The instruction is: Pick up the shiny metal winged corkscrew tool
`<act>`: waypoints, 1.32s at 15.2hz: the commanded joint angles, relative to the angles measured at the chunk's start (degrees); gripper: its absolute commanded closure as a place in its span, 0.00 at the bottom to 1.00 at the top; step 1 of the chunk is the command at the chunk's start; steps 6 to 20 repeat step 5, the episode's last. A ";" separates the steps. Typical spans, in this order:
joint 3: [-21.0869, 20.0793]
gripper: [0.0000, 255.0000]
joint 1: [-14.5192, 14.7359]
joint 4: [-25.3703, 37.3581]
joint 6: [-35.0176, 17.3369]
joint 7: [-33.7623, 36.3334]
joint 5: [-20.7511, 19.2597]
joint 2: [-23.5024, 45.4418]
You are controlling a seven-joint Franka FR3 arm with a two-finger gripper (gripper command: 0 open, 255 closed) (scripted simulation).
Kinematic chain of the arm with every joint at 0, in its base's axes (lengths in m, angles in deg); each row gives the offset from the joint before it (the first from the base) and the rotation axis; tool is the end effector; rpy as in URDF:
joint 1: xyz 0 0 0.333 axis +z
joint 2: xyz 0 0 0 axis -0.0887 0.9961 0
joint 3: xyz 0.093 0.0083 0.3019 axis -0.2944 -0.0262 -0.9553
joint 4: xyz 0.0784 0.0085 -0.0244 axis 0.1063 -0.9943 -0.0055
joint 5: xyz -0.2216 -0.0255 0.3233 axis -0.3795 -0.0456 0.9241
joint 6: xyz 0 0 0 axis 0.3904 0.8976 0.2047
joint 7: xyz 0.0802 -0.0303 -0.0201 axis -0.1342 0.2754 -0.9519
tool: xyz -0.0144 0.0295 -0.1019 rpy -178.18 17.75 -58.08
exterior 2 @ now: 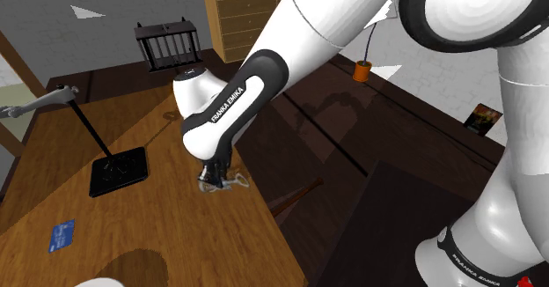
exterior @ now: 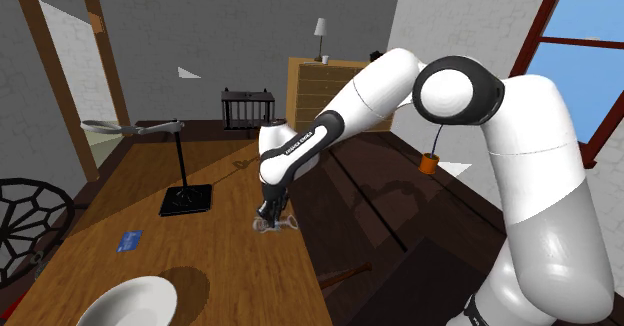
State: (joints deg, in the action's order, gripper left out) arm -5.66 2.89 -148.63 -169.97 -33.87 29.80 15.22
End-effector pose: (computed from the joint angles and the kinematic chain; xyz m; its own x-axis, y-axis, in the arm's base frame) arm 0.6041 0.1554 0.1961 0.9728 0.2212 -0.0695 0.2187 -0.9749 -0.0407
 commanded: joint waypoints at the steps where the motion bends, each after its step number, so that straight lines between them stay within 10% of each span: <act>1: -0.09 1.00 -0.13 -0.04 1.02 -0.11 0.13 -1.05; 20: -0.19 1.00 -0.21 -0.07 2.20 -0.16 0.27 -2.26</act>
